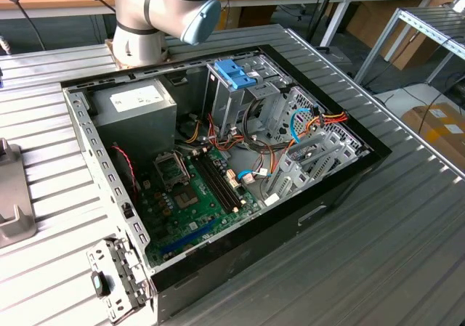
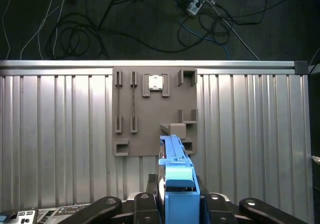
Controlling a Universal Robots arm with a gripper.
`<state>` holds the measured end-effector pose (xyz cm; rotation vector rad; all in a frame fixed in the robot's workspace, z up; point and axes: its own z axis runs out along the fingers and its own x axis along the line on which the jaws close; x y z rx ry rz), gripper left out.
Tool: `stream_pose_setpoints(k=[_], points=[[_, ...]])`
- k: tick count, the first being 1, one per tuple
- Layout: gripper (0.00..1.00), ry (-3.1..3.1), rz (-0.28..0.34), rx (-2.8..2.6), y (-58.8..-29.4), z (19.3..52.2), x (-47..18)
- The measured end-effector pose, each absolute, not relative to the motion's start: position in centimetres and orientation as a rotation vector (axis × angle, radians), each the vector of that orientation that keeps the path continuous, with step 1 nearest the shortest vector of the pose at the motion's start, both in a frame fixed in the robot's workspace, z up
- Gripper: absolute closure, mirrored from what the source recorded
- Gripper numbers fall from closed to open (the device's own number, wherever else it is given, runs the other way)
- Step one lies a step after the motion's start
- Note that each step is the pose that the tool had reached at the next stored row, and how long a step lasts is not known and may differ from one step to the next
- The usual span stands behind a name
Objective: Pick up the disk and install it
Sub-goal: 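Pick up the disk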
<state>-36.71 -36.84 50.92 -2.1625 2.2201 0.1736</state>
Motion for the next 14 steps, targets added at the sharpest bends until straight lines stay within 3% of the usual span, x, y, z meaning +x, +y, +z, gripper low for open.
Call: stream_pose_setpoints(k=[14], points=[[0.63,2.22,0.174,-2.162,-36.97,50.92,-35.97]])
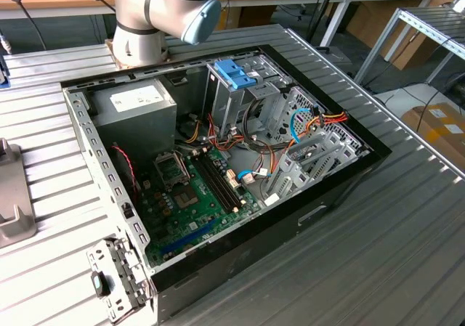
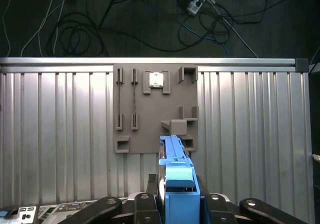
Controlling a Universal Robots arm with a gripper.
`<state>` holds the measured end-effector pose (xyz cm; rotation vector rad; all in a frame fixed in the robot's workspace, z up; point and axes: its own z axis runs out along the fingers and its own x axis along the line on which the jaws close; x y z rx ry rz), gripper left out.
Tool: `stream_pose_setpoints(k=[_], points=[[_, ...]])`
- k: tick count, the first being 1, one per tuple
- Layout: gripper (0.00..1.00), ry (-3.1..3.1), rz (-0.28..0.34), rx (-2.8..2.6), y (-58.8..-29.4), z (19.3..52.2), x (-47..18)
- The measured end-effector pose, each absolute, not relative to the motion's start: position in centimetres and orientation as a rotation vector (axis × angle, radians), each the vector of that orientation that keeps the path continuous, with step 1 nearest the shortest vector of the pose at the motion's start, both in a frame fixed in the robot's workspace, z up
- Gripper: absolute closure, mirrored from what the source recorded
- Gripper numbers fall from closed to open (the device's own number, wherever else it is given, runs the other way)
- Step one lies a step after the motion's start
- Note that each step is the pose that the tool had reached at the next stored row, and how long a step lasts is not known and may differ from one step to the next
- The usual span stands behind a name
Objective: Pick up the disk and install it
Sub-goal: 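Pick up the disk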
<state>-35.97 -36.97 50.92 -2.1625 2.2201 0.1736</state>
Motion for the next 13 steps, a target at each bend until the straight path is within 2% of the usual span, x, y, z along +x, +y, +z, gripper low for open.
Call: stream_pose_setpoints(k=[13], points=[[0.63,2.22,0.174,-2.163,-37.02,50.92,-35.21]])
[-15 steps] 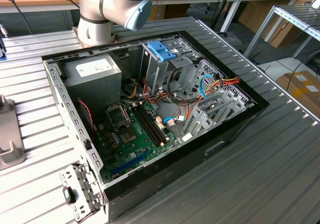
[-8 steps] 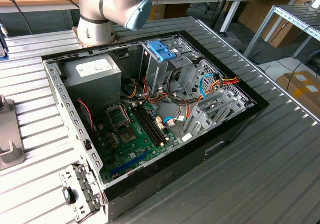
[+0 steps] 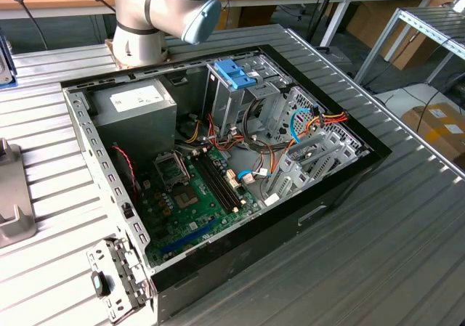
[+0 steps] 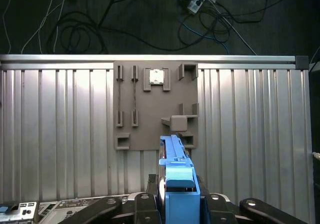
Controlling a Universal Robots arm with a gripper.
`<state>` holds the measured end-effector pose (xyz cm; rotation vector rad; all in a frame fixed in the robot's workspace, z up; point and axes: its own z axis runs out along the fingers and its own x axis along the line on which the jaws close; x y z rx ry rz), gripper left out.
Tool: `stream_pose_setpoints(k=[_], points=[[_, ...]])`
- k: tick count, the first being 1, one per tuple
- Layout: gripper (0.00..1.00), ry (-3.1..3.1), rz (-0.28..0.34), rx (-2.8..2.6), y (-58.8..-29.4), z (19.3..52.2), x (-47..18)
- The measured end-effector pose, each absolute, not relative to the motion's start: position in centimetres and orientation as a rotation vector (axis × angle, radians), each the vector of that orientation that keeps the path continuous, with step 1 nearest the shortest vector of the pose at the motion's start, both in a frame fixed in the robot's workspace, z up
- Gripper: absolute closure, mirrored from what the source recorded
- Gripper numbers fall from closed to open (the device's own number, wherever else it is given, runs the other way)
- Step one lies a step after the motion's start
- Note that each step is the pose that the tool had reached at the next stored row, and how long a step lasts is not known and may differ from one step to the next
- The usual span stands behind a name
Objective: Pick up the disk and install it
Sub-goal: 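Pick up the disk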
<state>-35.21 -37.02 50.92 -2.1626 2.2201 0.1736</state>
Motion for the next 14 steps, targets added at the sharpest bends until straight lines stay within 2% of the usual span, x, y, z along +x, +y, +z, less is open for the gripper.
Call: stream_pose_setpoints(k=[14], points=[[0.63,2.22,0.174,-2.162,-37.23,50.92,-34.52]])
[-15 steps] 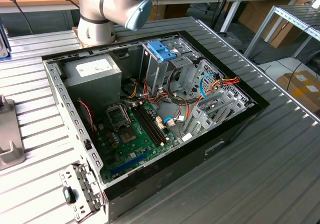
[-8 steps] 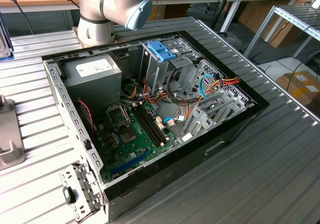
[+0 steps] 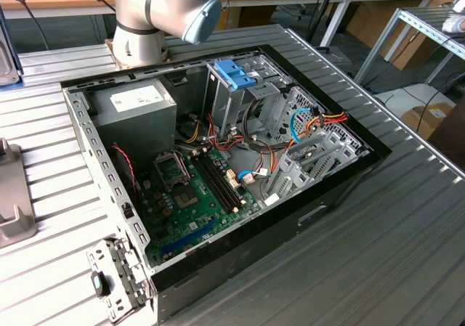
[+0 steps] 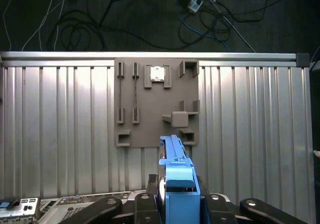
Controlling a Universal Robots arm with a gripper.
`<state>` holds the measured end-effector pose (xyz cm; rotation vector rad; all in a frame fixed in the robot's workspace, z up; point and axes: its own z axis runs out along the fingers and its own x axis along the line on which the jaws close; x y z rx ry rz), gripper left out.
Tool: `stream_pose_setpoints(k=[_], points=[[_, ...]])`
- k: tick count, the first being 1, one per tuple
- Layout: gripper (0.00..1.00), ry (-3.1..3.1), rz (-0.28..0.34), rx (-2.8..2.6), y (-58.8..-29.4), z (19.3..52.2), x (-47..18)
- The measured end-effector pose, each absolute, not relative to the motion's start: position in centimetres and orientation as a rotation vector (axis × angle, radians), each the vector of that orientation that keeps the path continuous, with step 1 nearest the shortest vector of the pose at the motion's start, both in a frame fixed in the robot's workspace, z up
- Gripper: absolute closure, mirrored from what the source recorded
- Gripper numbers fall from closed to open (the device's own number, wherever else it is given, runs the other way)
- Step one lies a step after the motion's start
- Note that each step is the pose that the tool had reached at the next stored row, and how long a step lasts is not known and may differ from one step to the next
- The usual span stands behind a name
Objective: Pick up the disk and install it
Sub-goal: 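Pick up the disk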
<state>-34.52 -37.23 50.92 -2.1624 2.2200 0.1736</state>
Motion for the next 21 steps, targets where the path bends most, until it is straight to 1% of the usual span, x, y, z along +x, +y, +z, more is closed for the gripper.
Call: stream_pose_setpoints(k=[21], points=[[0.63,2.22,0.174,-2.163,-37.6,50.9,-33.4]])
